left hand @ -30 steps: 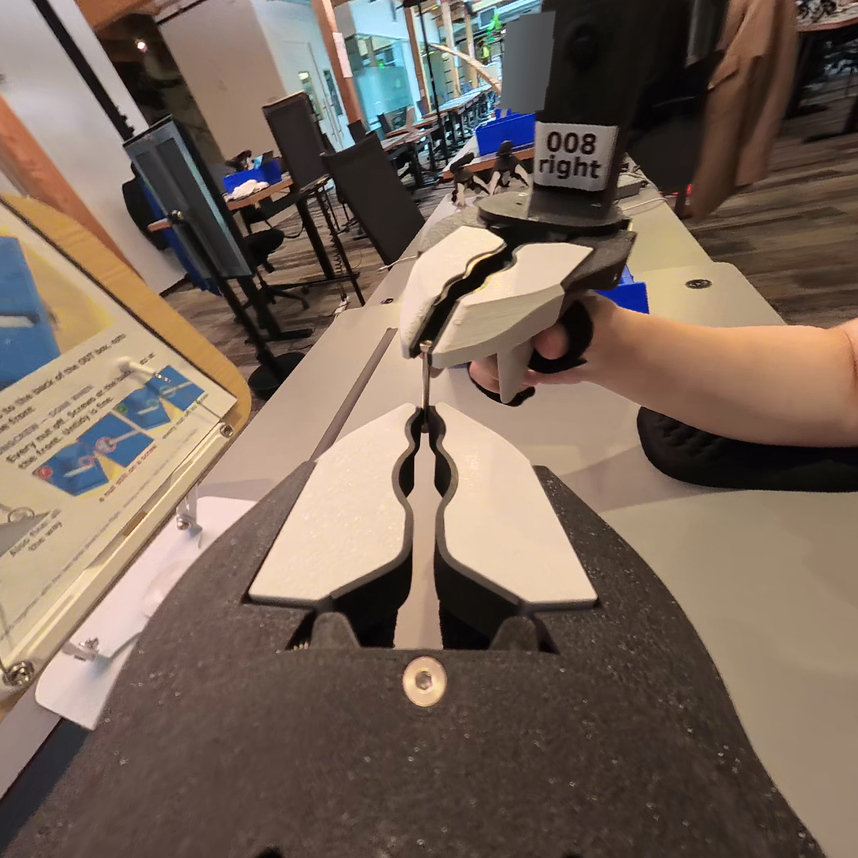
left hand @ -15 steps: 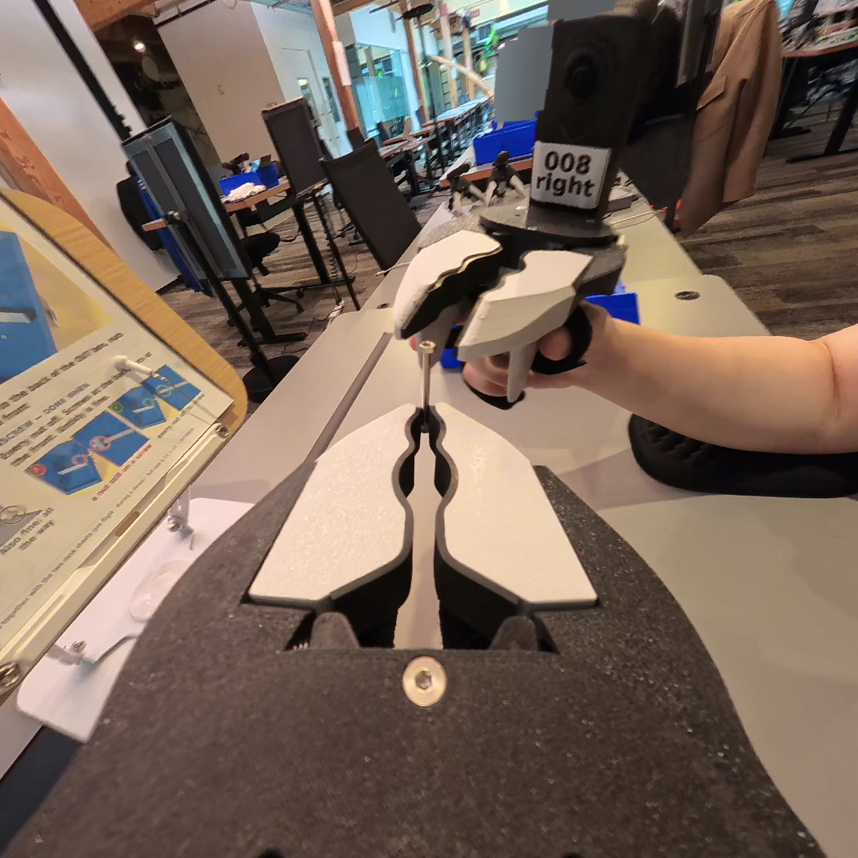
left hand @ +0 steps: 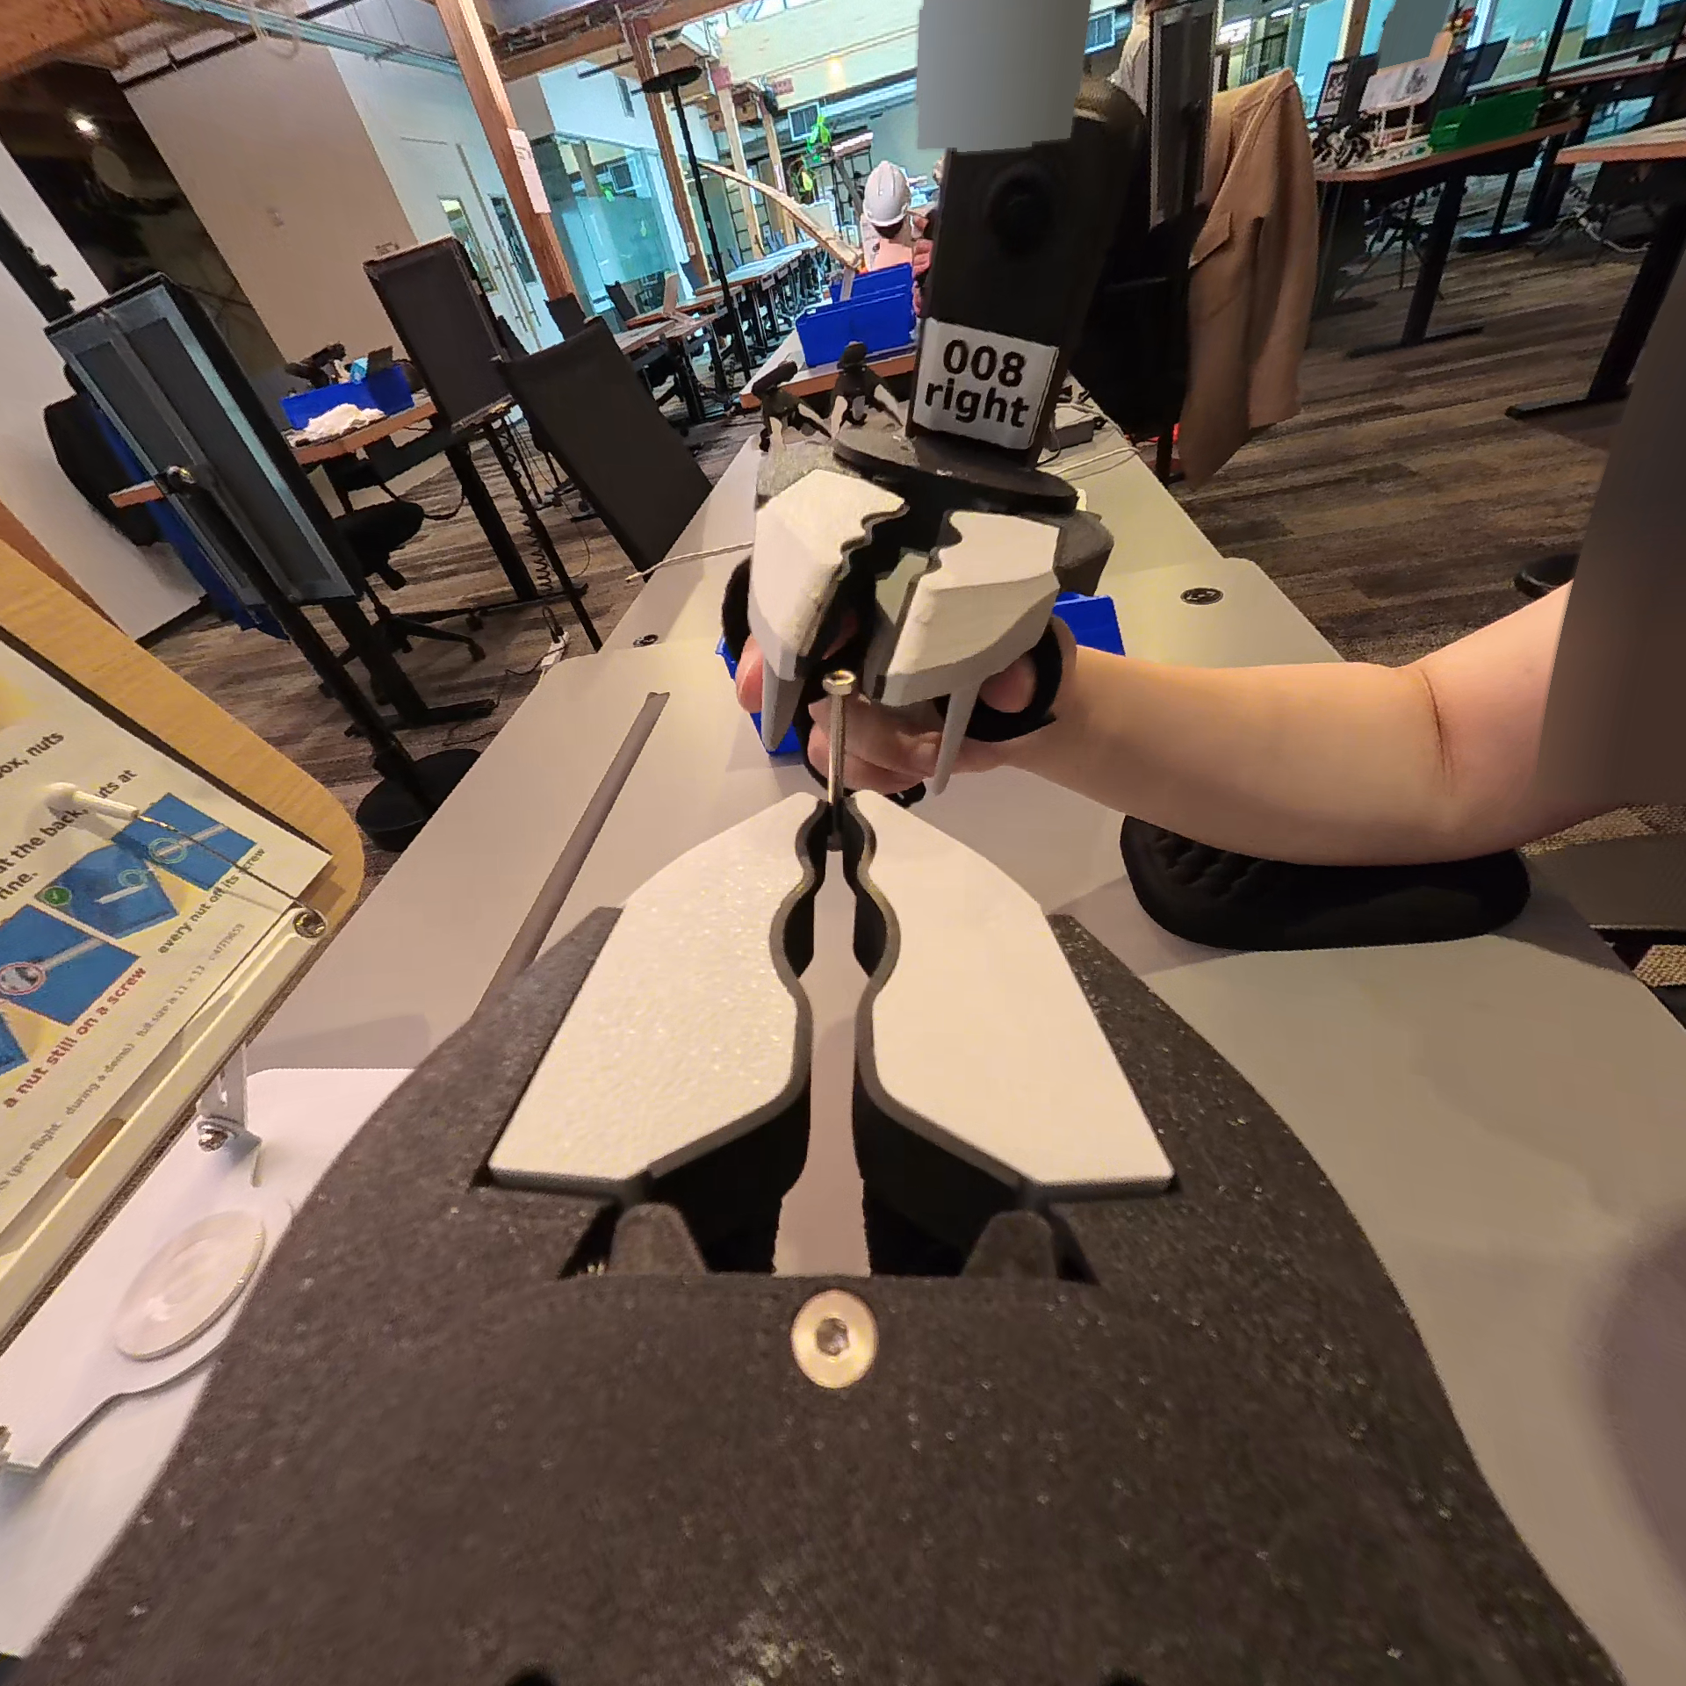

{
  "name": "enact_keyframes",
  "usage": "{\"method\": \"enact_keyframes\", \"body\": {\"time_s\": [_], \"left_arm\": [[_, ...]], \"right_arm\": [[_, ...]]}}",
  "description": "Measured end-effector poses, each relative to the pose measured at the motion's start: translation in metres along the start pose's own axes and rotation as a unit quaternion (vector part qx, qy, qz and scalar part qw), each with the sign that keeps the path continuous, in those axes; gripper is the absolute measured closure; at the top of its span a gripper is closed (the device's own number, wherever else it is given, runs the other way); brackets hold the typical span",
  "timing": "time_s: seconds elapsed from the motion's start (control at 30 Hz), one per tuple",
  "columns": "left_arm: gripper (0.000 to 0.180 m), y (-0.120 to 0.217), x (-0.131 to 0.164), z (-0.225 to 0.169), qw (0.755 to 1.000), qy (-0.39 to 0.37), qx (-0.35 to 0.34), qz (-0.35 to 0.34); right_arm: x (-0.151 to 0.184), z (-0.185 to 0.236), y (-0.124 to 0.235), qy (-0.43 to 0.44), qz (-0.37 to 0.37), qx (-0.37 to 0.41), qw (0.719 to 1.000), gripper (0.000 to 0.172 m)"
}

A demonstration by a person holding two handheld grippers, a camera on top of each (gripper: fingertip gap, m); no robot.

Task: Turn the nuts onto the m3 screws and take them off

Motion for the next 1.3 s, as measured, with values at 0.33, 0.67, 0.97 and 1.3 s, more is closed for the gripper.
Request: {"method": "enact_keyframes", "body": {"time_s": [0.33, 0.67, 0.97, 1.3], "left_arm": [[0.178, 0.001, -0.001, 0.001, 1.000, -0.003, -0.010, -0.001], [0.178, 0.005, 0.004, 0.016, 0.998, 0.023, -0.061, 0.001], [0.178, 0.007, 0.004, 0.017, 0.998, 0.024, -0.065, 0.001], [0.178, 0.005, -0.001, 0.009, 0.999, 0.012, -0.042, -0.005]], "right_arm": [[0.001, 0.000, -0.002, 0.003, 0.004, 0.014, 1.000, 0.166], [0.004, -0.007, -0.017, -0.019, 0.021, 0.117, 0.993, 0.166], [0.000, -0.006, -0.018, -0.014, 0.010, 0.122, 0.992, 0.156], [0.000, -0.001, -0.020, -0.021, -0.006, 0.079, 0.997, 0.151]]}}
Point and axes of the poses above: each gripper's, where its closed fingertips meet, y back along the fingers, x out of its underside, z = x × y across the jaws, the point moved 6 cm from there along y, back along the fingers, and after that the axes turned 11 degrees about z, right-handed, at the moved point
